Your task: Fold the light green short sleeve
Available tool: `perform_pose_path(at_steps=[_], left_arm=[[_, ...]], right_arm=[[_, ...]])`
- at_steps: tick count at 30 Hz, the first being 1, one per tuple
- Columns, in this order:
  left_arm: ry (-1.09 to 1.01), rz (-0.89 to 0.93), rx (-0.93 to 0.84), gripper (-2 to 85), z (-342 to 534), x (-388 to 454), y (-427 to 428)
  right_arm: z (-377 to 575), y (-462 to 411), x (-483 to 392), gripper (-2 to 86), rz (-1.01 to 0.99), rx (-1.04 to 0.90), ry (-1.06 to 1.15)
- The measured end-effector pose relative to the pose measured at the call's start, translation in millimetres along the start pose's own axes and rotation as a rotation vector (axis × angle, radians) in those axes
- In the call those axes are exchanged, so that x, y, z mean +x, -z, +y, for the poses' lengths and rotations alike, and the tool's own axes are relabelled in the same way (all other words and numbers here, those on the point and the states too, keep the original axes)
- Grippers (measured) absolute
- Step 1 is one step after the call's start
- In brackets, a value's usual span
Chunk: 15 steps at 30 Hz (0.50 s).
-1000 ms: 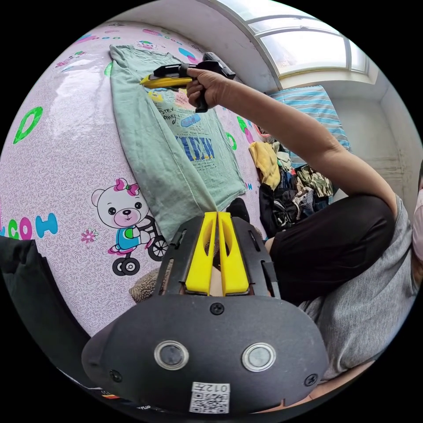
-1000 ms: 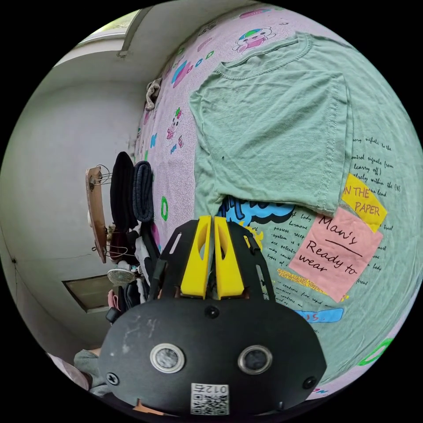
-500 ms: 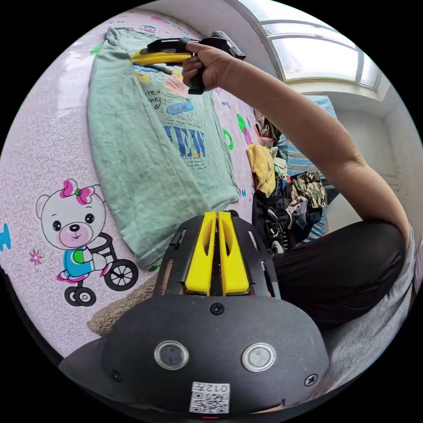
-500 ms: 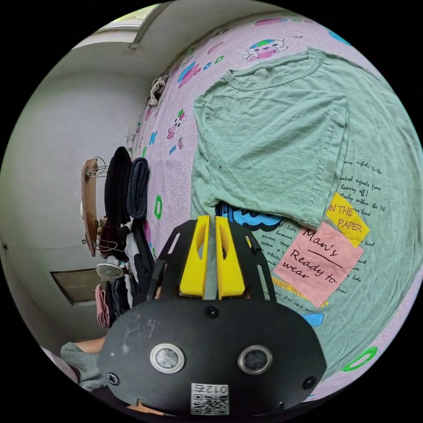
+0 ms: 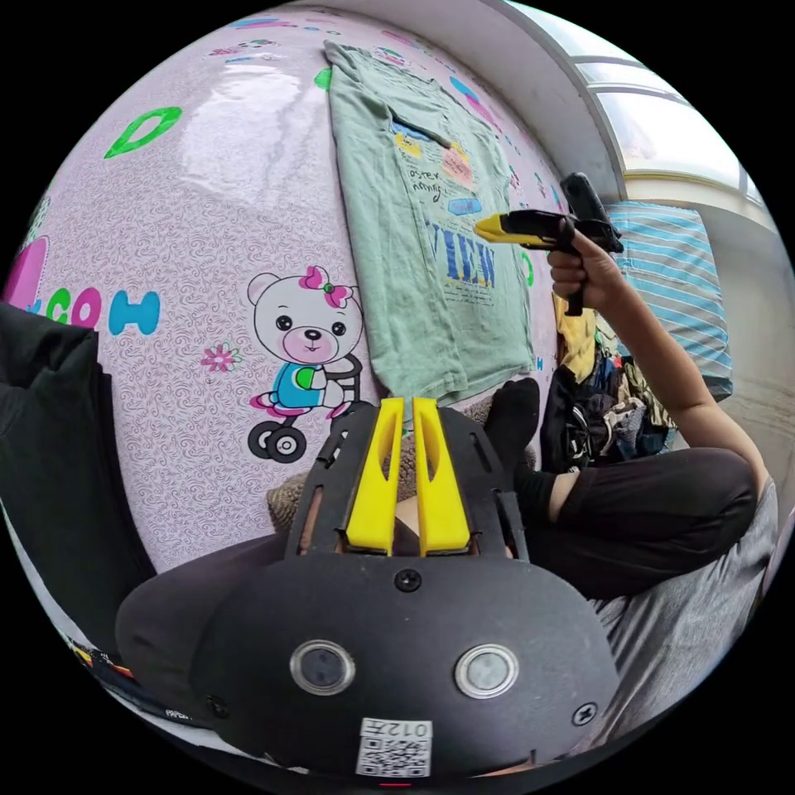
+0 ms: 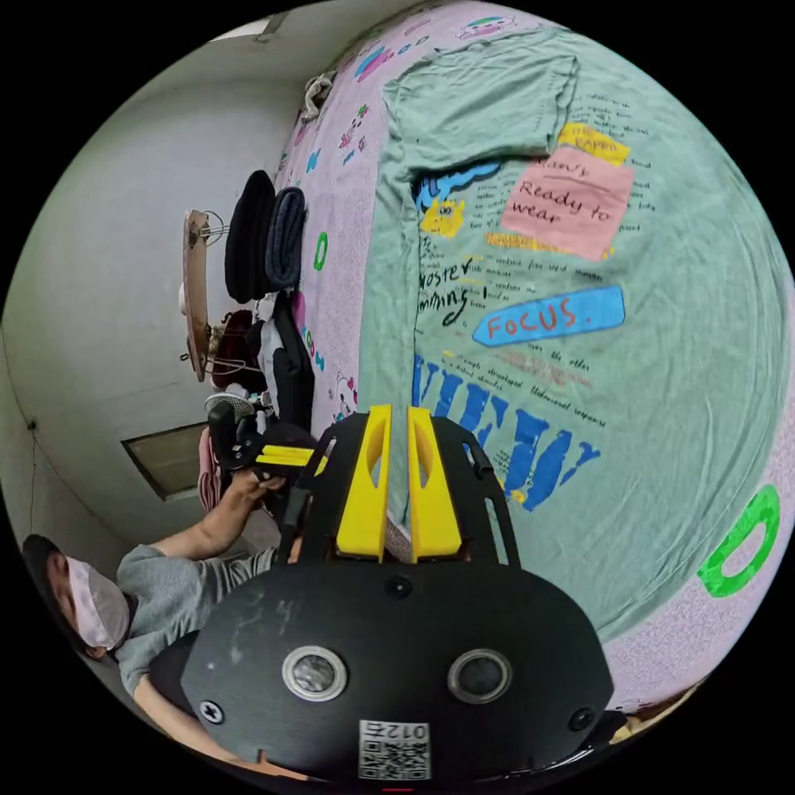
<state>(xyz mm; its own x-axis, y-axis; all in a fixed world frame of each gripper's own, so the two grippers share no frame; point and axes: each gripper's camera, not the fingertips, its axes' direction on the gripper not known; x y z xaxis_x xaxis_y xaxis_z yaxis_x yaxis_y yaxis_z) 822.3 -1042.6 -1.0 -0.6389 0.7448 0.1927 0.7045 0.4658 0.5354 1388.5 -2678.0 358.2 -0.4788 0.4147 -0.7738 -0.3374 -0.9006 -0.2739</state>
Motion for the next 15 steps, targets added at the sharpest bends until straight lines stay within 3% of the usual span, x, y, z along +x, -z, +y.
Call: perform_pose_path(at_steps=[5,15], left_arm=[[-0.028,-0.032,-0.072,2.8,-21.0,19.7,-23.5],[0.017,-0.125,-0.162,5.2,-60.8,36.4,-46.1]], right_arm=[[97.6,-36.8,23.2,2.0,-0.066,-0.169,-0.053],[133.2,-43.5,5.5,2.8,-0.084,-0.310,0.021]])
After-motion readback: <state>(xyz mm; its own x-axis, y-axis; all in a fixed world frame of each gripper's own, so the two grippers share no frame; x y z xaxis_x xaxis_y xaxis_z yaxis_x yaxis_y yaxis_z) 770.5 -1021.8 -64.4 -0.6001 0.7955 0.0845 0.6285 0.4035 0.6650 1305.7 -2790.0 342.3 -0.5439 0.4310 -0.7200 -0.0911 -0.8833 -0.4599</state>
